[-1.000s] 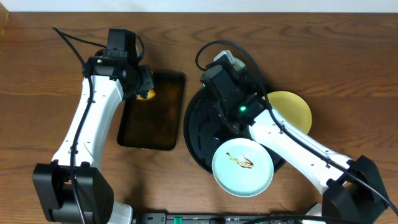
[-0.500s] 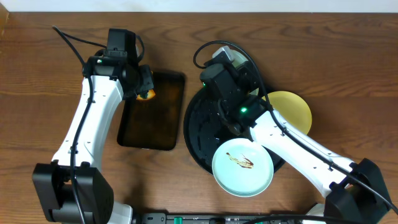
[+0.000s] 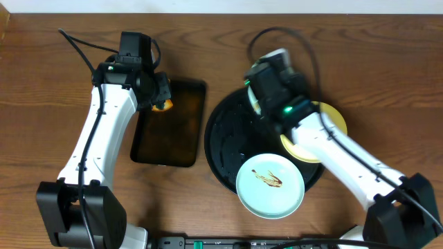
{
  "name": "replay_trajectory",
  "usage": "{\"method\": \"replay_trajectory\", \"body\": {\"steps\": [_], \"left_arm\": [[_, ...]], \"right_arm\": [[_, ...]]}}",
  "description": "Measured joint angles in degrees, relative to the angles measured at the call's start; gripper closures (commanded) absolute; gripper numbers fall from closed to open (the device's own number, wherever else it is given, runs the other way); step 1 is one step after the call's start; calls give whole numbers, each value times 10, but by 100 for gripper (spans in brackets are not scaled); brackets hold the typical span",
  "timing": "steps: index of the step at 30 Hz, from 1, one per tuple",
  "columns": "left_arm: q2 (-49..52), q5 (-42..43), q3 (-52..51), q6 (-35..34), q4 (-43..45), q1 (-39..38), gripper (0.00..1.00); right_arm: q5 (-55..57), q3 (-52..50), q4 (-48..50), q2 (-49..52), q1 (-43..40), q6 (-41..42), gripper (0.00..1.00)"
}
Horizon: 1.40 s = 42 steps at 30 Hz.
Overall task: Clean dirty plates on tray and stack at the side
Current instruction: 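Lift the cleaned blue plate with the right gripper off the round tray, then place the blue plate on the table right of the tray and release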
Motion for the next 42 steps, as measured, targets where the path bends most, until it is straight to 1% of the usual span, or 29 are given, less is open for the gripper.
{"method": "replay_trajectory", "body": {"steps": [5, 7, 8, 11, 17, 25, 31, 35, 36, 38, 39, 40, 42], "left_arm": [[0, 0, 0, 0, 0, 0, 92], [0, 0, 0, 0, 0, 0, 92], [0, 0, 0, 0, 0, 0, 92], [0, 0, 0, 0, 0, 0, 92], [0, 0, 0, 0, 0, 0, 92], [0, 0, 0, 0, 0, 0, 92], [0, 0, 0, 0, 0, 0, 92], [0, 0, 0, 0, -1, 0, 92], [0, 0, 0, 0, 0, 0, 92], [0, 0, 0, 0, -1, 0, 92], [0, 0, 0, 0, -1, 0, 92], [0, 0, 0, 0, -1, 0, 92], [0, 0, 0, 0, -1, 0, 91]], "right_arm": [[-53, 0, -7, -28, -100, 54, 99], [-82, 0, -21, -48, -159, 78, 99], [-86, 0, -25, -52, -170, 84, 99], [-110, 0, -61, -65, -250, 114, 99], [-135, 0, -136, -66, -381, 177, 99], [-175, -12, -148, -59, -496, 212, 99], [-194, -40, -140, -24, -530, 219, 99], [-204, -49, -132, -3, -534, 222, 90], [-211, -49, -128, -2, -534, 223, 83], [-230, -49, -117, -2, -534, 226, 64], [-239, -49, -113, -2, -534, 224, 58], [-257, -49, -109, -2, -534, 220, 53], [-300, -49, -101, -2, -534, 205, 51]]}}
